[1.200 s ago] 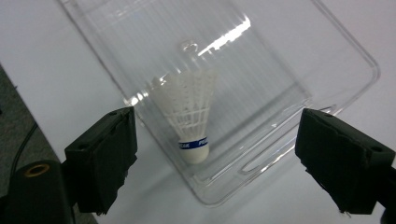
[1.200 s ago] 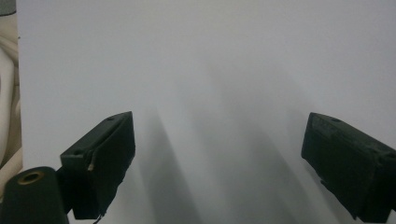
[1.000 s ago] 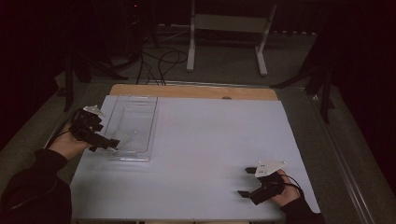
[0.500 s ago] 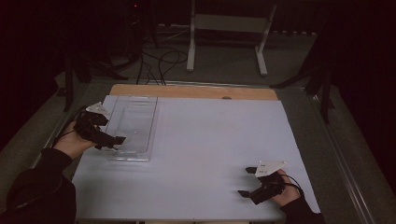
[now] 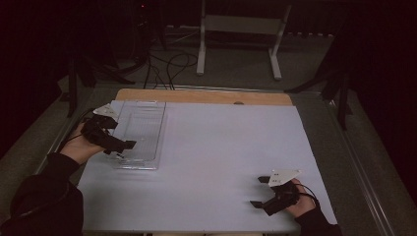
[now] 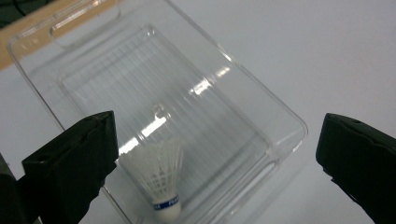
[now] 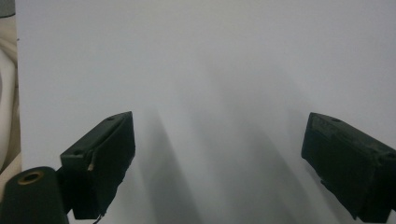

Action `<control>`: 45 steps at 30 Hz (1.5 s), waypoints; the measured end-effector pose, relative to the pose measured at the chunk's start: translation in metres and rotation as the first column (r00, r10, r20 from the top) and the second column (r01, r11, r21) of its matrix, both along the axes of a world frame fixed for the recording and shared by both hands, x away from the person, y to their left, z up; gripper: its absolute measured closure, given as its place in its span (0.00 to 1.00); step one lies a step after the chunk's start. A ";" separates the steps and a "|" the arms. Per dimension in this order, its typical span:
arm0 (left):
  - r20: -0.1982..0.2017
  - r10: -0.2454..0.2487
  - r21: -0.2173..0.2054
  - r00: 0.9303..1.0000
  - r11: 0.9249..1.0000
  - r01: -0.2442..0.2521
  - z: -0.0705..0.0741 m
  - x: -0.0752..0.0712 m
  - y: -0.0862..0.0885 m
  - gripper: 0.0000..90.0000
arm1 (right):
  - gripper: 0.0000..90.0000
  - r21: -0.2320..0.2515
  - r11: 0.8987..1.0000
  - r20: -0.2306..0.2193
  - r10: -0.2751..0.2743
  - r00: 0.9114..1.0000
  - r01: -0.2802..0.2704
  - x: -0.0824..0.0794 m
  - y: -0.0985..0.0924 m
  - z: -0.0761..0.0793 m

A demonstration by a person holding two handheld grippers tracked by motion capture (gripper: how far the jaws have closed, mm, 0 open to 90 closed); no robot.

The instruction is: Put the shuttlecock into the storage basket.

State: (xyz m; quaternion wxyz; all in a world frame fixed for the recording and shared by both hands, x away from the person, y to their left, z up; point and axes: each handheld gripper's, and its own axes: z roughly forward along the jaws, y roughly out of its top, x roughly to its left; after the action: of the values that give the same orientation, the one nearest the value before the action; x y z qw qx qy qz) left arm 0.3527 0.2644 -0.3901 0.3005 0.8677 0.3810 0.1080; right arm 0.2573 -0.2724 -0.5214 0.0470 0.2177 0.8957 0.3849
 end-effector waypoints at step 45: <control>0.068 -0.268 -0.103 0.961 0.956 0.273 0.009 -0.016 -0.075 0.00 | 0.11 0.004 1.000 0.003 0.005 1.000 -0.005 -0.002 0.000 0.001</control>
State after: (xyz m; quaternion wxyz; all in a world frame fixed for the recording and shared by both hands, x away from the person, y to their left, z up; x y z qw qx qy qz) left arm 0.3365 0.1894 -0.3812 0.3704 0.8903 0.2561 0.0673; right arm 0.2557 -0.2722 -0.5200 0.0469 0.2152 0.8954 0.3871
